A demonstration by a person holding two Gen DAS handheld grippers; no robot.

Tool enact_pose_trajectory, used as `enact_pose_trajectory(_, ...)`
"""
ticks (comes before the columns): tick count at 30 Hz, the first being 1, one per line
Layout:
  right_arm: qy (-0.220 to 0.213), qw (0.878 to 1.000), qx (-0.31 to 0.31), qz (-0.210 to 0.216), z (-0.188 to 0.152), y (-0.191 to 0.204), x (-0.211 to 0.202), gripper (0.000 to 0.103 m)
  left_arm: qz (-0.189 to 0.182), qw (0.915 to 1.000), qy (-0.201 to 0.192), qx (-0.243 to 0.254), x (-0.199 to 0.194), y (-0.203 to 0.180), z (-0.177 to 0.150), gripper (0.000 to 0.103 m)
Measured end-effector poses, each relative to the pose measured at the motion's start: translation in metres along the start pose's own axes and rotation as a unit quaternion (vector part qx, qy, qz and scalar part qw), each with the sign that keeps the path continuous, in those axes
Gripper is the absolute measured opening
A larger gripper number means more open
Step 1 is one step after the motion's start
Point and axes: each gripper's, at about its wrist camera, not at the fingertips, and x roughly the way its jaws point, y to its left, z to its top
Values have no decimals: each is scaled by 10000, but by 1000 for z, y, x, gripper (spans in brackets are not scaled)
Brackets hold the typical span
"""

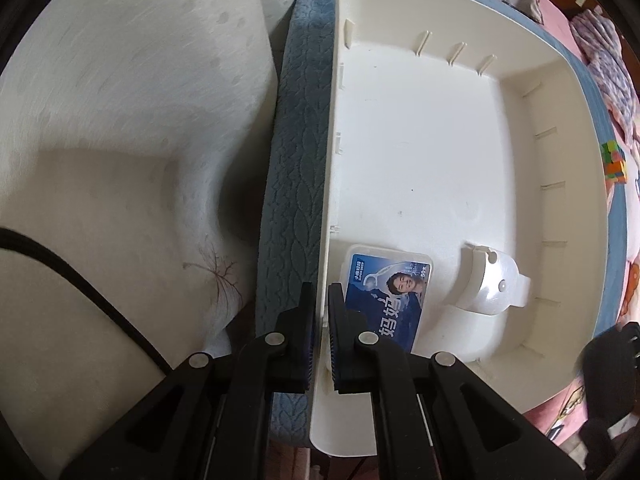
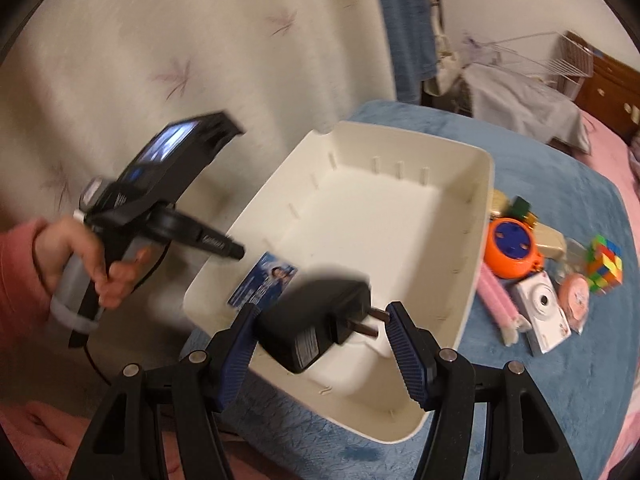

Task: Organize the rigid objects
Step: 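Carry the black charger into the tray and open the right tool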

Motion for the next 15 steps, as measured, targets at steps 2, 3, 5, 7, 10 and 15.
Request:
enact_pose_trajectory(2, 80, 9999, -124, 28, 0, 5, 6, 65, 27, 10000, -24, 32, 1, -8, -2, 5)
enact_pose_trajectory(3, 122, 9998, -174, 40, 0, 7, 9, 65, 38, 10000, -40, 39, 1, -10, -3, 5)
enact_pose_trajectory(5, 196, 9995, -245, 62, -1, 9, 12, 65, 59, 10000, -58, 44, 3, -12, -5, 5)
enact_pose_trajectory(7, 209, 9995, -227, 107, -2, 6, 13, 65, 81, 9999, -77, 55, 0, -15, -6, 4)
enact_pose_trajectory(10, 101, 9997, -127, 176, -1, -2, 7, 65, 94, 9999, -104, 61, -1, -16, -16, 4)
enact_pose_trajectory(15, -52, 9998, 140, 117, 2, -22, -3, 66, 97, 9998, -134, 84, -1, -18, -19, 4)
